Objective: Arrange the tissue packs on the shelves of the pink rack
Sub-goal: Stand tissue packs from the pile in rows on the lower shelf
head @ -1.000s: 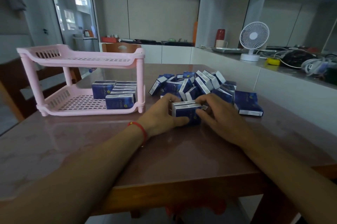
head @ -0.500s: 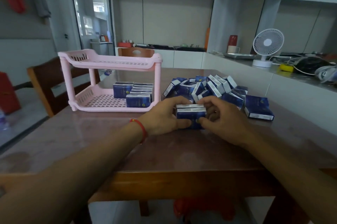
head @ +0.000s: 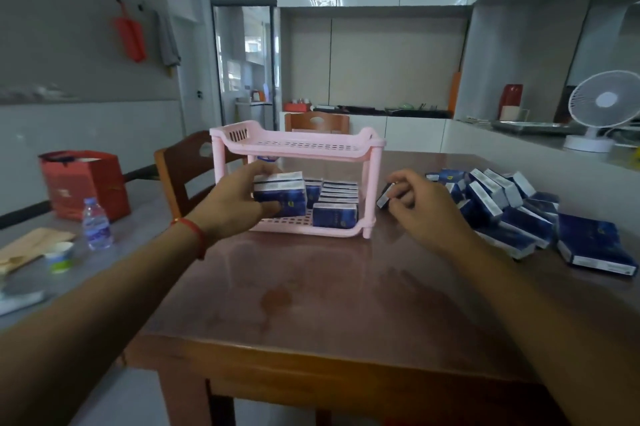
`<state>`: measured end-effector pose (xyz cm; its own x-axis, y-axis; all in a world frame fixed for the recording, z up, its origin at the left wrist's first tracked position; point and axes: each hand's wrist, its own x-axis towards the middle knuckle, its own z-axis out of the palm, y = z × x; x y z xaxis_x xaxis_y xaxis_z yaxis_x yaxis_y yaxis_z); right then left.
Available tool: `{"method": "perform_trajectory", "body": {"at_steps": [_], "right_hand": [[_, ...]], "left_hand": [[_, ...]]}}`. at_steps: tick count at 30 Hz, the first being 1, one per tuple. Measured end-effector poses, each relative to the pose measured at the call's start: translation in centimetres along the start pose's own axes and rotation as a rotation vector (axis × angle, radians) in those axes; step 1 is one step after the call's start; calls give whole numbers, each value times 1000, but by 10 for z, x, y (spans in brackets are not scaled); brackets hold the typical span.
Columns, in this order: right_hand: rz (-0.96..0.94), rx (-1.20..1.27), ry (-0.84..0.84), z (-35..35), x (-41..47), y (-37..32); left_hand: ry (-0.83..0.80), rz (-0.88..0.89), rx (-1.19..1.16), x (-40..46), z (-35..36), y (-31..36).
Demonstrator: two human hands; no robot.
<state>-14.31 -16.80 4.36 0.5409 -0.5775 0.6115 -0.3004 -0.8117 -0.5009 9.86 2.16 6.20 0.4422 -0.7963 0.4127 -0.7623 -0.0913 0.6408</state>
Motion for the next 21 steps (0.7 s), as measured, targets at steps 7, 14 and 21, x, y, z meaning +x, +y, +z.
{"method": "perform_trajectory", "body": {"at_steps": [7,14,21], "right_hand": [[30,-31,-67,38,2,34],[49,-3,-82,42,7,44],[44,-18,-90,43,7,46]], "left_hand": [[-6,-33,223,39,26,-12],[-118,-127,253,70,46,-30],[-67,-74,202,66,55,-31]]}}
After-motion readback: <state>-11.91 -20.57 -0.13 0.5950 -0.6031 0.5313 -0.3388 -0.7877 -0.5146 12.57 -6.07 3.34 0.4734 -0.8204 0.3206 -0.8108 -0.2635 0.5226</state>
